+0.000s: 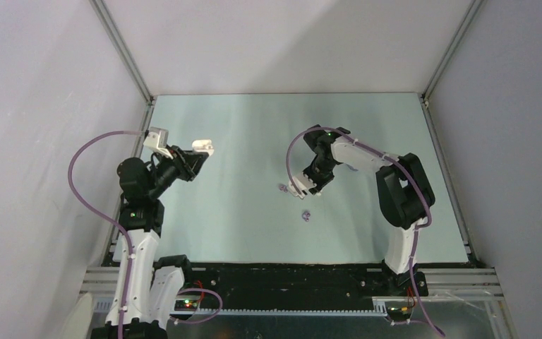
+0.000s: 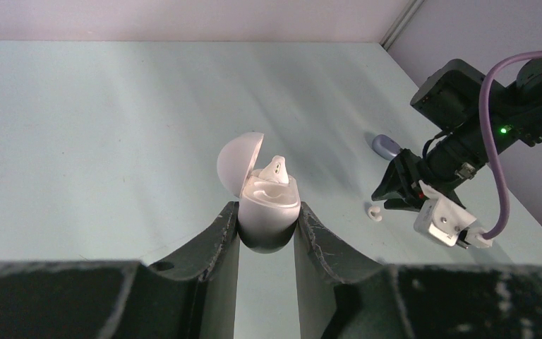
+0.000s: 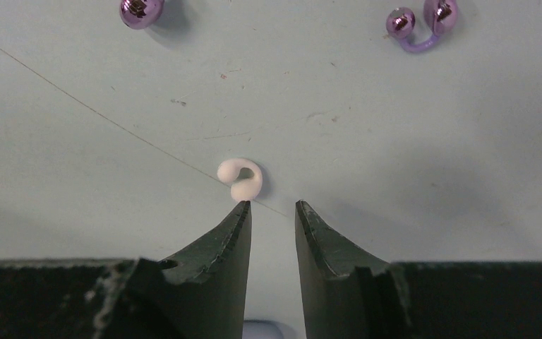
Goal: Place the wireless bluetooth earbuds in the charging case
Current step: Pick up the left earbud from the center of the board.
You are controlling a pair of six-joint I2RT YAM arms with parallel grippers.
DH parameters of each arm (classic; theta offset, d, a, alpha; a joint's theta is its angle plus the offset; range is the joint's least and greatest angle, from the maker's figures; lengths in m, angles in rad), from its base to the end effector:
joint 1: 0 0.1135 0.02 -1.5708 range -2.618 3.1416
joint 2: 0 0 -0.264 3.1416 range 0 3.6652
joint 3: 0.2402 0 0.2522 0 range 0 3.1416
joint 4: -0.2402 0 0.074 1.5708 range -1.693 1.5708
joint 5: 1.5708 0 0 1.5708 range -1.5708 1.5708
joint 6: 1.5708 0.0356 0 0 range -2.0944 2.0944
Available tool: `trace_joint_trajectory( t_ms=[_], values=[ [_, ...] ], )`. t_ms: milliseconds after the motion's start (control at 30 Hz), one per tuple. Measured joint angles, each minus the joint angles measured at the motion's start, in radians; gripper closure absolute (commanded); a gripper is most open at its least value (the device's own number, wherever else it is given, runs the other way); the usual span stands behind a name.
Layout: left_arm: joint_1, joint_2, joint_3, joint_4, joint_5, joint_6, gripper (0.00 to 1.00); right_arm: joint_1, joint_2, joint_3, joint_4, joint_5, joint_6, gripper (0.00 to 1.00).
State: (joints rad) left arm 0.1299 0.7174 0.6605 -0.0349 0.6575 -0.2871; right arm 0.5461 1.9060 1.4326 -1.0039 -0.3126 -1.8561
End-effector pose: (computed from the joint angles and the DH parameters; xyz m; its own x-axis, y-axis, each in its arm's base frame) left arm 0.1722 0.0005 0.3237 -0.2290 -0.2560 -0.9392 0.4547 0.8250 -0.3357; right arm 0.3039 0.1975 0.1971 0.7372 -0.6204 -0.2675 -0.6704 -0.7208 -0.1758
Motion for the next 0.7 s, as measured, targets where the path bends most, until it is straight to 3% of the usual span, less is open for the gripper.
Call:
trace_joint_trajectory(
  t_ms=[700],
  values=[
    [0.0,0.003,0.0,-0.001,-0.001,0.0,1.0,0.0,0.048,0.0,0.014,0.038,-0.045,0.68]
  ],
)
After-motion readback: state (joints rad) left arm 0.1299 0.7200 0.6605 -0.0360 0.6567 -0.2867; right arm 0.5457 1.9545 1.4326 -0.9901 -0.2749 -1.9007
